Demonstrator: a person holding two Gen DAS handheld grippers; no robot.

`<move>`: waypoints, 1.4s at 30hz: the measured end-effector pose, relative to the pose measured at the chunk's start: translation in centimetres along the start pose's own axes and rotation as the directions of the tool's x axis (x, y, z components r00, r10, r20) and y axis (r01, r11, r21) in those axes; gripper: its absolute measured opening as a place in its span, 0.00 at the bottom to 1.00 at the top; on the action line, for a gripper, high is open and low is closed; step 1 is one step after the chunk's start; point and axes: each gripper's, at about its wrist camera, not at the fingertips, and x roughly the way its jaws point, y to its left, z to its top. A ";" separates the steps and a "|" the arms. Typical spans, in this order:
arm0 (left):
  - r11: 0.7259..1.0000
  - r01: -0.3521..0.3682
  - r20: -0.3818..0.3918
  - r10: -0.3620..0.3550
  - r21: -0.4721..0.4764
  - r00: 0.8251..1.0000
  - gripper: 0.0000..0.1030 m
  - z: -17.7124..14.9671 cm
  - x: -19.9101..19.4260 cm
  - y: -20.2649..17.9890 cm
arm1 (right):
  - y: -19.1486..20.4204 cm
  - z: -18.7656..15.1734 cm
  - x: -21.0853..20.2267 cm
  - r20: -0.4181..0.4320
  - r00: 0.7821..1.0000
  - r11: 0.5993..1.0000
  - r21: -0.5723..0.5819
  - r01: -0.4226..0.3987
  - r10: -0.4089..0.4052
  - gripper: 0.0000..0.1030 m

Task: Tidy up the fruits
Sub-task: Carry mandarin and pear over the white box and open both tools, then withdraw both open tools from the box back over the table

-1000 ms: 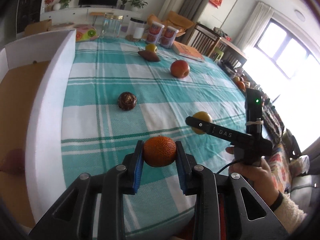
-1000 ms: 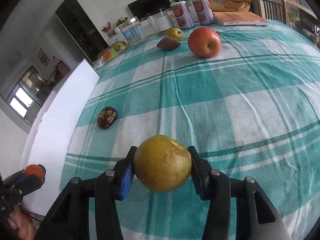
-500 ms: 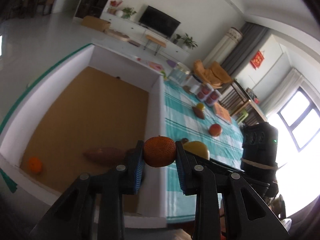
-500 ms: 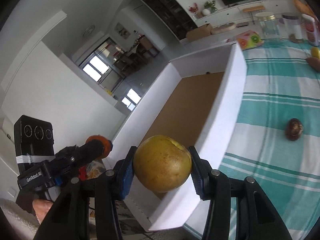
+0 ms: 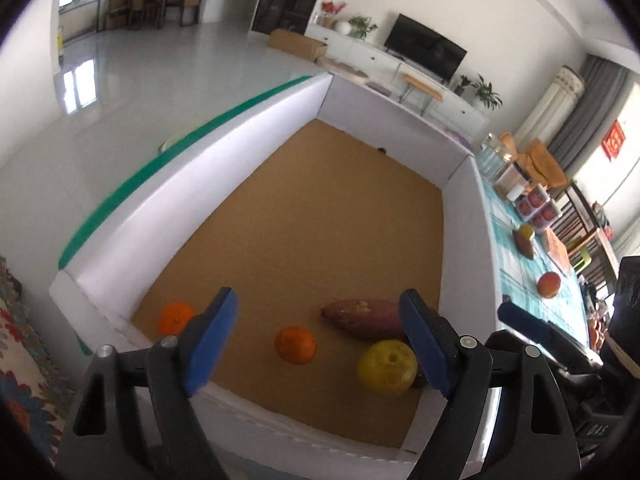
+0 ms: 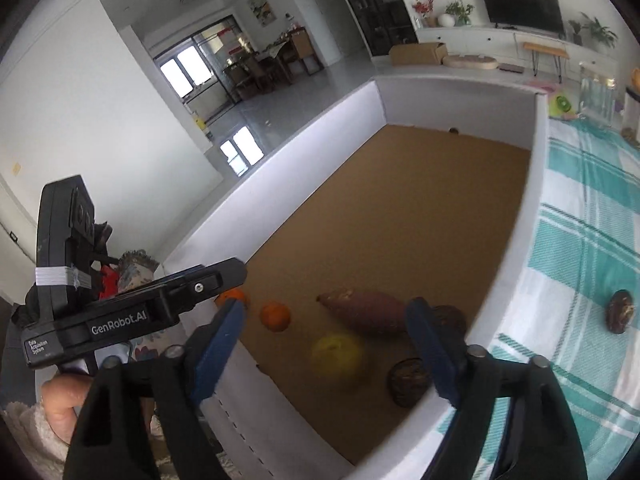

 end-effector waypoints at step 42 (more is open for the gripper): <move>0.776 0.166 -0.155 -0.089 0.609 0.984 0.91 -13.5 14.4 -25.5 | -29.7 -15.6 -14.3 -0.148 0.678 0.515 0.540 0.666 -0.720 1.00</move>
